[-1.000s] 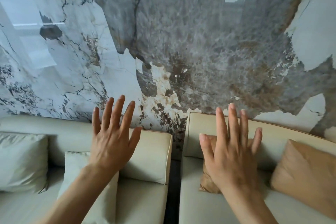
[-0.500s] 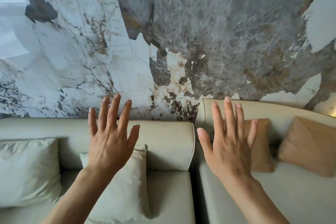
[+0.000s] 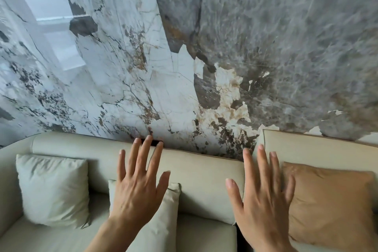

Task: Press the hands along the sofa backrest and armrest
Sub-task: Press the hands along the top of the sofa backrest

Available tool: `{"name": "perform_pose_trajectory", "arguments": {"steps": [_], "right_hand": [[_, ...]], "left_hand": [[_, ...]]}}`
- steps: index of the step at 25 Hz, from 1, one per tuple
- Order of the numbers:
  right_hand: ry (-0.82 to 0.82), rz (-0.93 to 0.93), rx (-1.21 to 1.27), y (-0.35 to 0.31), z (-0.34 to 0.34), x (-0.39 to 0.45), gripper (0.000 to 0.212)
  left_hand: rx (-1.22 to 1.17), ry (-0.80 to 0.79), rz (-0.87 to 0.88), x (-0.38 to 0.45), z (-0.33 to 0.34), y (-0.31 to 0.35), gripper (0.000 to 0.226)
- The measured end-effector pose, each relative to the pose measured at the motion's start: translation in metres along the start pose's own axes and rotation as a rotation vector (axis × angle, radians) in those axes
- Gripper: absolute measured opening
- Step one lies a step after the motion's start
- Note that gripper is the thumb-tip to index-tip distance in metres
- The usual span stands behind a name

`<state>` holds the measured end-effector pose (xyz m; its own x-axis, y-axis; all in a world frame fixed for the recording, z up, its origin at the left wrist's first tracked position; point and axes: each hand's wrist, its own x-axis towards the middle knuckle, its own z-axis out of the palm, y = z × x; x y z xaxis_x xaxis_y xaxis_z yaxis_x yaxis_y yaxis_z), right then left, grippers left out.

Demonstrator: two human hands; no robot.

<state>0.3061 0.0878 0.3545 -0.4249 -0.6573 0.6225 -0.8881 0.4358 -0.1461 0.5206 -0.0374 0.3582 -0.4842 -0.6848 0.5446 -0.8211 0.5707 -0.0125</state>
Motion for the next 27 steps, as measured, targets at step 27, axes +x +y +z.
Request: {"name": "perform_pose_trajectory", "arguments": {"steps": [27], "right_hand": [[-0.242,0.065,-0.164,0.063,0.435,-0.071,0.065]], "left_hand": [[-0.095,-0.089,0.143,0.003,0.46,-0.024,0.061]]}}
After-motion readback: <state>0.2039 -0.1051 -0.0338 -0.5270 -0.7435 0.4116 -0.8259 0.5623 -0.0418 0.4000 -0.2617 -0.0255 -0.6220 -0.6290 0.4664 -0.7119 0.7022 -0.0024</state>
